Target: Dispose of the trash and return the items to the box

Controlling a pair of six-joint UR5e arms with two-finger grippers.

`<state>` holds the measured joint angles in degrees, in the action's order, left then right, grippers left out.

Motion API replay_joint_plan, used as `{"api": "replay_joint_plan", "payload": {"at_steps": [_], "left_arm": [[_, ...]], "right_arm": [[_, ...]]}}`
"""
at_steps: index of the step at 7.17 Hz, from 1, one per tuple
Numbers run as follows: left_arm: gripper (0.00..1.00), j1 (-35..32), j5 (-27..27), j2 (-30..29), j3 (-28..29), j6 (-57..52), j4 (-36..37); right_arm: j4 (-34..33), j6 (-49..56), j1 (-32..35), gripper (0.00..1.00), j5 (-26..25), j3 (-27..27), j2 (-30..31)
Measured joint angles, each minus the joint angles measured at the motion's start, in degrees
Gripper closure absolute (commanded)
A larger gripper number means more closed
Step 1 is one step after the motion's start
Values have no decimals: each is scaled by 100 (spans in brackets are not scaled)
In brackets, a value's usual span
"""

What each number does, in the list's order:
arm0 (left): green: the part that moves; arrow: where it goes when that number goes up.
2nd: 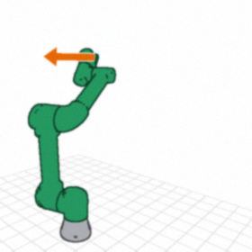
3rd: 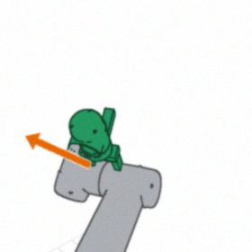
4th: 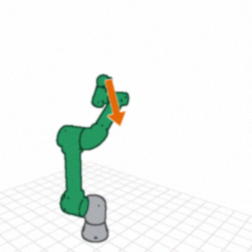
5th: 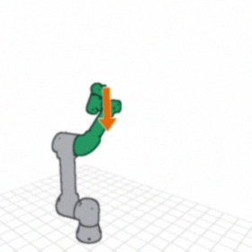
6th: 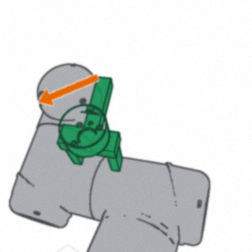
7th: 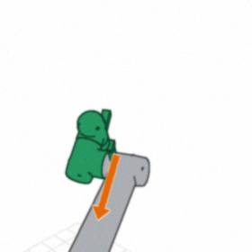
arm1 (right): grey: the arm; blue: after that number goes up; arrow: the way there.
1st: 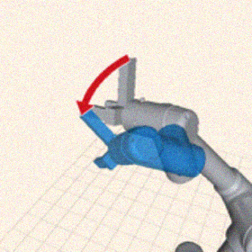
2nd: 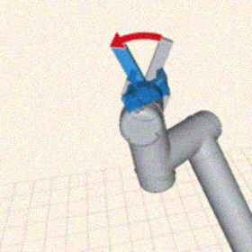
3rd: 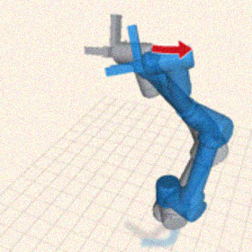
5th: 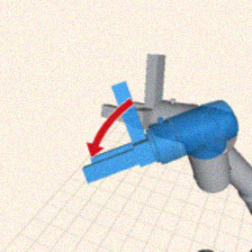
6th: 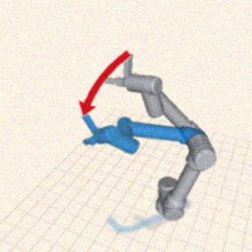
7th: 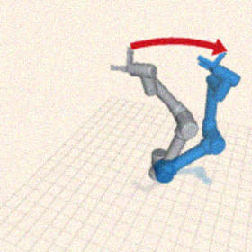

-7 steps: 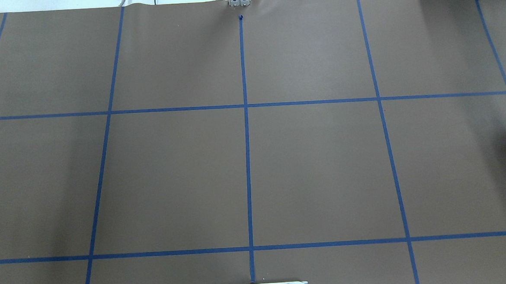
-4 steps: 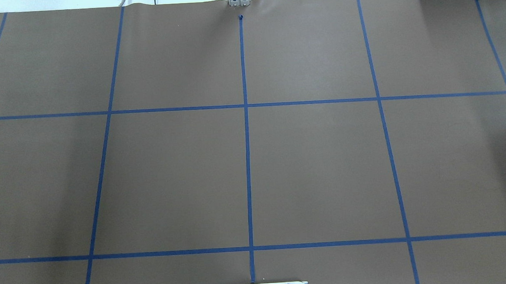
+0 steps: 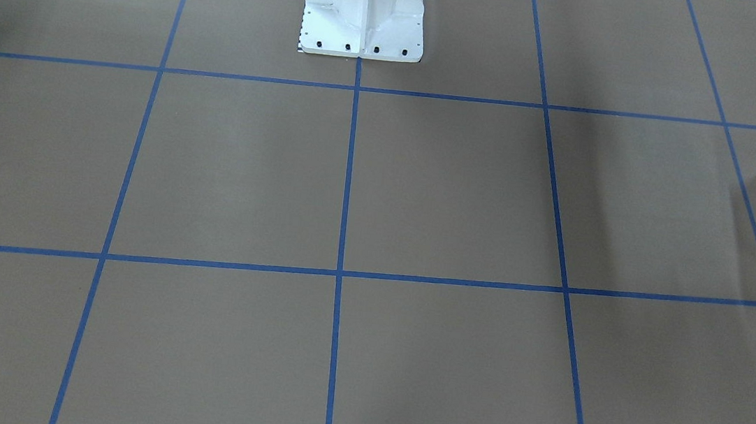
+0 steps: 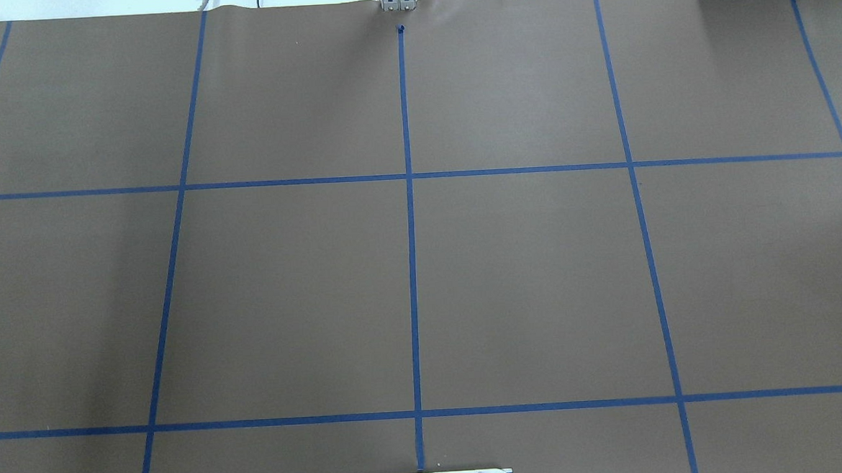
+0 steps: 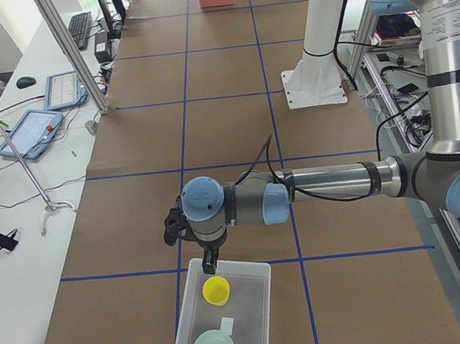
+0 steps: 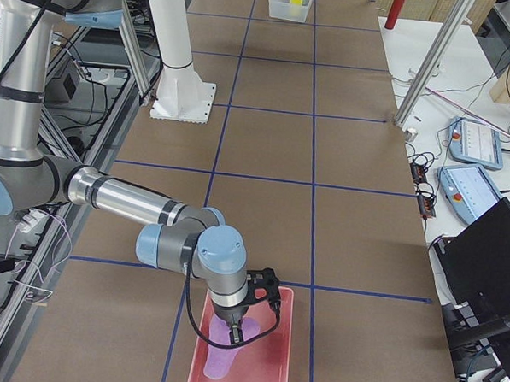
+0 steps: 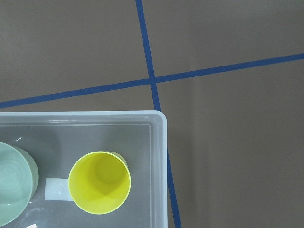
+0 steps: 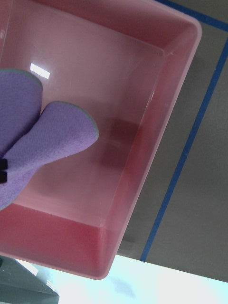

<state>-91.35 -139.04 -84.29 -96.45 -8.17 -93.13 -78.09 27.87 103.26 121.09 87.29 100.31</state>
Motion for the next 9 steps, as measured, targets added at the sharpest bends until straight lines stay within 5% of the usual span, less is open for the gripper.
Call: {"api": "replay_joint_plan", "payload": {"at_steps": [2, 3, 4, 9], "left_arm": [[2, 3, 0, -7, 0, 0, -3], [2, 3, 0, -4, 8, 0, -1], [2, 3, 0, -2, 18, 0, 3], [2, -9, 11, 75, 25, 0, 2]], "right_arm": [[191, 17, 1, 98, 43, -329, -13], [234, 14, 1, 25, 130, -353, 57], [251, 0, 0, 1, 256, -353, 90], [146, -1496, -292, 1, 1381, 435, -51]]}}
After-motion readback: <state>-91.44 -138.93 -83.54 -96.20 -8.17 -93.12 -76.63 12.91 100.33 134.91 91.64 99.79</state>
